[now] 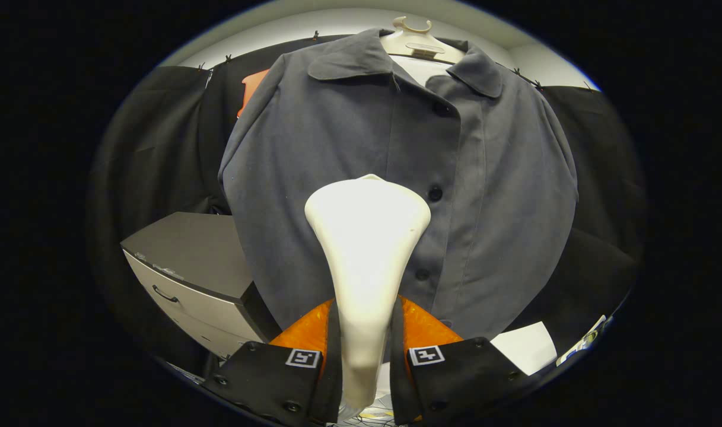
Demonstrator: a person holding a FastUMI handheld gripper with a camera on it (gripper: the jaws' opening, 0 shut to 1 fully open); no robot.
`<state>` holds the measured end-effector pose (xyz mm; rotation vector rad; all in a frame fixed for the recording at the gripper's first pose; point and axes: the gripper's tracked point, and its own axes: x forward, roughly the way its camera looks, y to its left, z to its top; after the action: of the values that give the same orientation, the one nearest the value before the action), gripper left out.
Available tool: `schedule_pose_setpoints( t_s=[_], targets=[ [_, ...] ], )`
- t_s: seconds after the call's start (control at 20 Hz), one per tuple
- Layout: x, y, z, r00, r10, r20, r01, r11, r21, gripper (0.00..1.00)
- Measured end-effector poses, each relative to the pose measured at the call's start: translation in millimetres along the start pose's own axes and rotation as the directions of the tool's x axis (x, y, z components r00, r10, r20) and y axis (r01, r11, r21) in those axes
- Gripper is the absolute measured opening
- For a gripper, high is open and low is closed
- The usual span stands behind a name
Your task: Iron the clothes twice with a garment steamer, once on the left side and once on the right side.
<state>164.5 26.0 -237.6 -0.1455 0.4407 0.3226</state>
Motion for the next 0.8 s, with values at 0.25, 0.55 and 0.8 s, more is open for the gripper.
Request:
schedule_pose_setpoints(
  t_s=[0.25,0.55,0.8],
  targets=[
    [7.0,-7.5,-20.5,1.0,-0.02,-0.023,0.02,1.0,0.011,0.4],
    [6.4,-4.6,-35.0,0.999,-0.034,-0.021,0.033,0.999,-0.013,0.41],
    [6.8,8.1,-53.2,0.999,-0.017,-0.051,0.016,1.0,-0.019,0.41]
  ],
)
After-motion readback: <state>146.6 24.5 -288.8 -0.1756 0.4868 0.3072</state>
